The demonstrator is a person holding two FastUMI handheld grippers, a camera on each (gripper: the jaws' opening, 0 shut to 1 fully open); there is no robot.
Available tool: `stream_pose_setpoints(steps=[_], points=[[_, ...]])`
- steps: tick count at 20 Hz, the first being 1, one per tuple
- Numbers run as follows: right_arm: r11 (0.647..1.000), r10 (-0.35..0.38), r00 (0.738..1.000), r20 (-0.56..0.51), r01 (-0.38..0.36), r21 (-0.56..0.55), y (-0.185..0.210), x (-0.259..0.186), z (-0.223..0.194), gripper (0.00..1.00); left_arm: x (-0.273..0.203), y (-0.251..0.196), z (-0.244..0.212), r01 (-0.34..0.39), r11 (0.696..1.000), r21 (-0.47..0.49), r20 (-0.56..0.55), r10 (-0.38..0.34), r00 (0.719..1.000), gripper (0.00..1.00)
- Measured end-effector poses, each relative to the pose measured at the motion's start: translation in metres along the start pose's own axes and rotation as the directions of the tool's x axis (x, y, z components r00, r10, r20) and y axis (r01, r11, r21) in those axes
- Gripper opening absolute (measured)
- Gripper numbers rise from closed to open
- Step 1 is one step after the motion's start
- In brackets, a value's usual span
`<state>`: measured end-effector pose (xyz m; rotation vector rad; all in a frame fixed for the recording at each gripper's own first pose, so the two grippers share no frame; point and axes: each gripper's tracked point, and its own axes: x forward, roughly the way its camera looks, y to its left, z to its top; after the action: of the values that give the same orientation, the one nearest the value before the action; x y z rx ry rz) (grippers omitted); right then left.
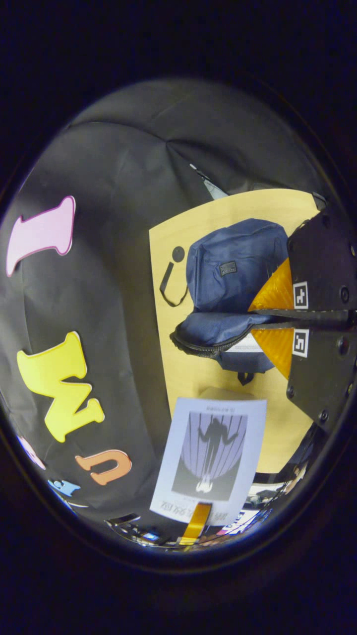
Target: Open the schoolbag, grab two books from the bookshelf and put them into the schoolbag.
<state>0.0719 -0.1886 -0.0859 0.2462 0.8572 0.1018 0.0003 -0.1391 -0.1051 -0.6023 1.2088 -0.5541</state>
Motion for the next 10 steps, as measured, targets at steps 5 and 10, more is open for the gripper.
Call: stream_pose_setpoints(steps=[5, 10], points=[[0.999, 0.003, 1.000, 0.001, -0.003, 0.032, -0.013, -0.005, 0.004, 0.03, 0.090, 0.022, -0.036, -0.013, 0.999, -0.032, -0.053, 0.012, 0.999, 0.40], [1.000, -0.001, 1.000, 0.000, 0.001, 0.020, -0.015, -0.010, 0.011, 0.00, 0.159, 0.031, -0.050, 0.036, 0.990, -0.137, -0.073, -0.046, 0.996, 0.45]])
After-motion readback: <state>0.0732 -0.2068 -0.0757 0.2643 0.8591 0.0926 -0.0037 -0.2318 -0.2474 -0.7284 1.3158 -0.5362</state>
